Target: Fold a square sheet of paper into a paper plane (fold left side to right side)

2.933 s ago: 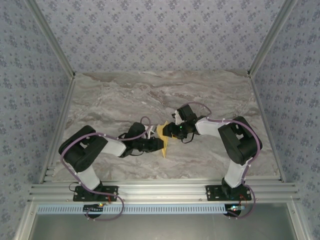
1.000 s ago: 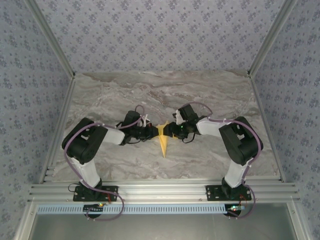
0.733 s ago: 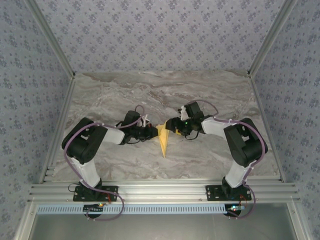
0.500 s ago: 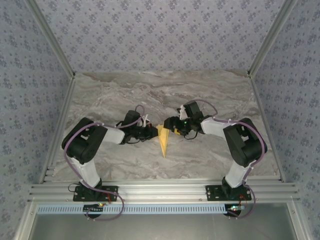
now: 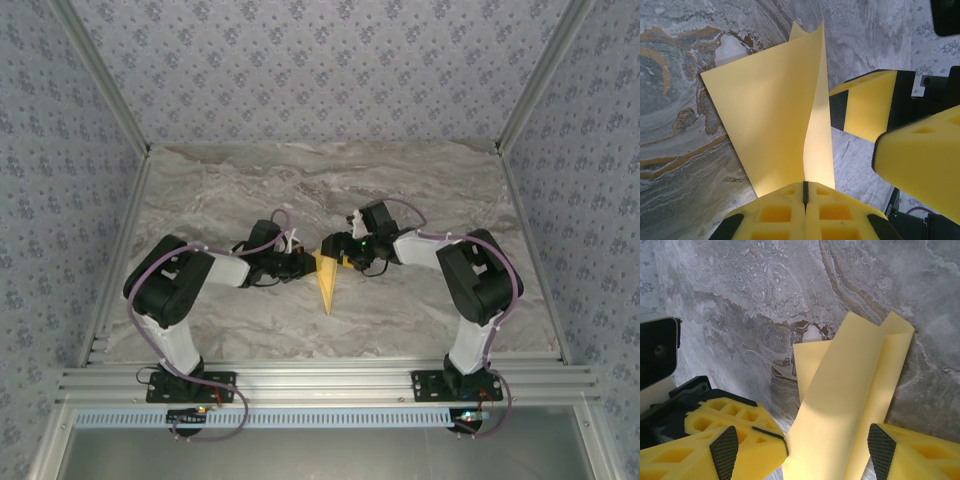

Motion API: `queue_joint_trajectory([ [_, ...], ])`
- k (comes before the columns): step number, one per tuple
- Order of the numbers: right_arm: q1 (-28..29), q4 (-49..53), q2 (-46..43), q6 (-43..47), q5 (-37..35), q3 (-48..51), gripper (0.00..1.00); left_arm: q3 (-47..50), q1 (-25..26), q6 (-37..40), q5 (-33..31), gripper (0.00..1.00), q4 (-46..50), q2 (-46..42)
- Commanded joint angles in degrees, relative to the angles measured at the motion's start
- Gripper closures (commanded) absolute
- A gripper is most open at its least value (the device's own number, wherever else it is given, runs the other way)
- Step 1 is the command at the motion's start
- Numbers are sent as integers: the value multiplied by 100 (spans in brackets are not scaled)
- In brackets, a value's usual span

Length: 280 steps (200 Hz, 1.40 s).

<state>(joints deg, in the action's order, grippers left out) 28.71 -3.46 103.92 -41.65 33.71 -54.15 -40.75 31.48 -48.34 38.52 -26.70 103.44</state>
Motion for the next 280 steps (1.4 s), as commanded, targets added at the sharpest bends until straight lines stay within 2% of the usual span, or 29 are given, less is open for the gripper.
queue_joint_trajectory([
  [1,55,37,145,-70,29,-183,26,-126,-40,179,-3,100,111,14],
  [105,170,816,383,280,-260,-470,26,-262,-106,375,-117,100,356,88],
  [280,187,878,320,437,-209,-473,26,-381,-99,481,-132,100,382,536],
])
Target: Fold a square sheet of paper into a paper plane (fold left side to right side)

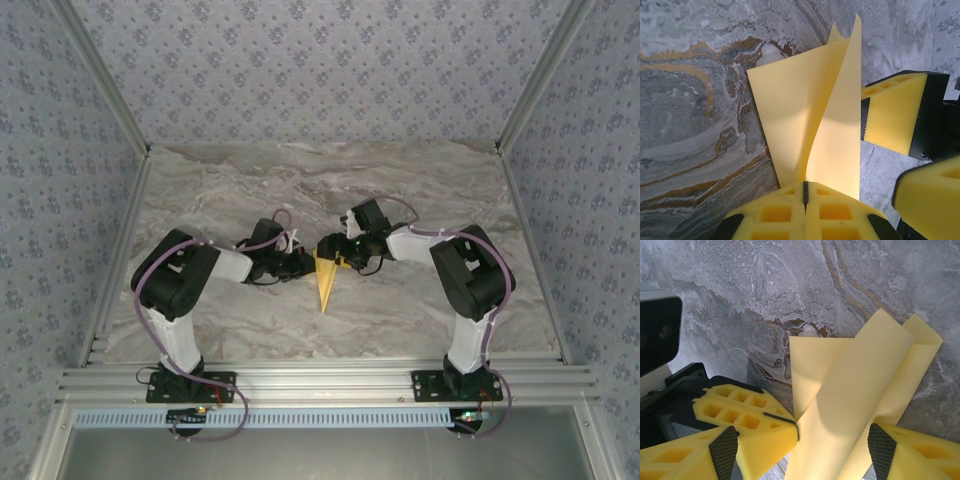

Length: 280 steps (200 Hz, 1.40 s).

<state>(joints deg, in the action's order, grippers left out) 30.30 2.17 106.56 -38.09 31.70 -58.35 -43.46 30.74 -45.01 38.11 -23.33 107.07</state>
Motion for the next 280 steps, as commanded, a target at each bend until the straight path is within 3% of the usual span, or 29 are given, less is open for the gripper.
queue_joint_trajectory([
  [1,23,312,52,81,-7,-58,26,-110,-29,145,-92,100,47,174],
  [45,-212,576,-561,152,-253,1,32,-57,-33,221,-170,100,148,183],
  [97,-77,539,-470,155,-224,-107,72,-75,-25,259,-260,100,275,157],
  [111,-7,532,-335,152,-214,-238,77,-74,-31,270,-268,100,287,160],
  [280,106,938,189,594,-665,-390,80,-214,-50,219,-576,100,684,294],
])
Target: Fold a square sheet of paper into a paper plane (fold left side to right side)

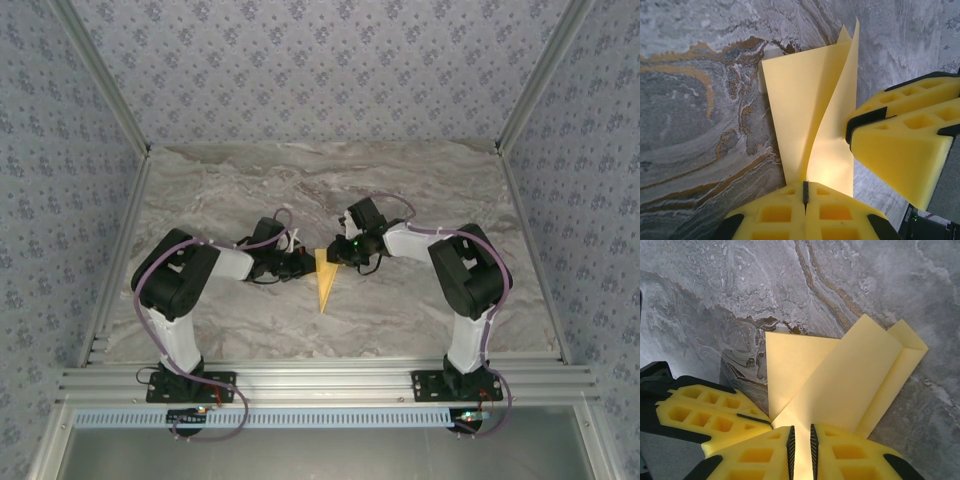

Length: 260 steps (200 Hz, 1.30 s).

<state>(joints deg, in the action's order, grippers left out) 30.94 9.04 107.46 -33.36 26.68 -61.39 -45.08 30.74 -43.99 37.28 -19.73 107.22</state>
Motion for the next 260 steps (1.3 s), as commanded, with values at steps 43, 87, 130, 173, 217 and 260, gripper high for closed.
queue_joint_trajectory([
  [43,29,368,195,111,-204,-81,81,-89,-68,86,-502,100,370,352],
  [87,24,511,306,89,-250,-28,85,-84,-60,83,-486,100,347,369],
  [130,17,870,335,124,-495,12,87,-46,-67,-25,-368,100,189,175],
  [173,8,1010,380,173,-589,60,87,-127,-70,121,-416,82,761,-650],
  [217,1,986,405,192,-576,48,88,22,40,209,-348,74,1390,-1705],
  [260,4,957,417,194,-567,33,88,82,738,-288,-13,75,1120,-1925],
])
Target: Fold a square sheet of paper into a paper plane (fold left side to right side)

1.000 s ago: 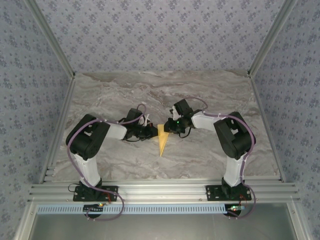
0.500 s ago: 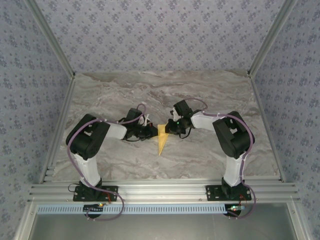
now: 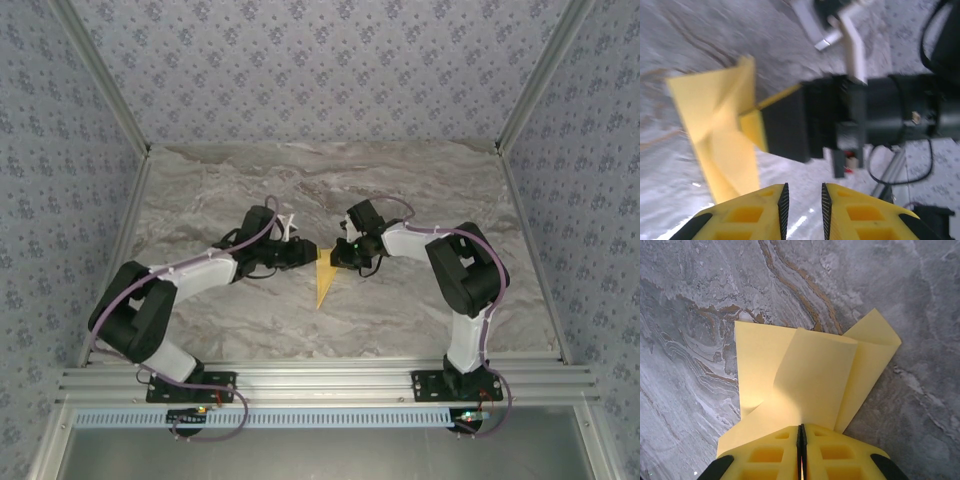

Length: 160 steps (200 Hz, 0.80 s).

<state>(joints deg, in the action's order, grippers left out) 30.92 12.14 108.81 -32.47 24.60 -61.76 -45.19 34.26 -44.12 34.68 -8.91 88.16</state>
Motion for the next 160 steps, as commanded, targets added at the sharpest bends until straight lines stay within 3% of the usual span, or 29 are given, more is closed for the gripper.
queue_joint_trajectory([
  [1,4,648,281,107,-355,69,88,91,400,-278,249,75,34,-14],
  [33,20,647,285,109,-354,50,88,-110,691,-435,195,75,21,367],
  [160,28,684,302,141,-377,33,87,-97,700,-299,-176,75,562,1132],
])
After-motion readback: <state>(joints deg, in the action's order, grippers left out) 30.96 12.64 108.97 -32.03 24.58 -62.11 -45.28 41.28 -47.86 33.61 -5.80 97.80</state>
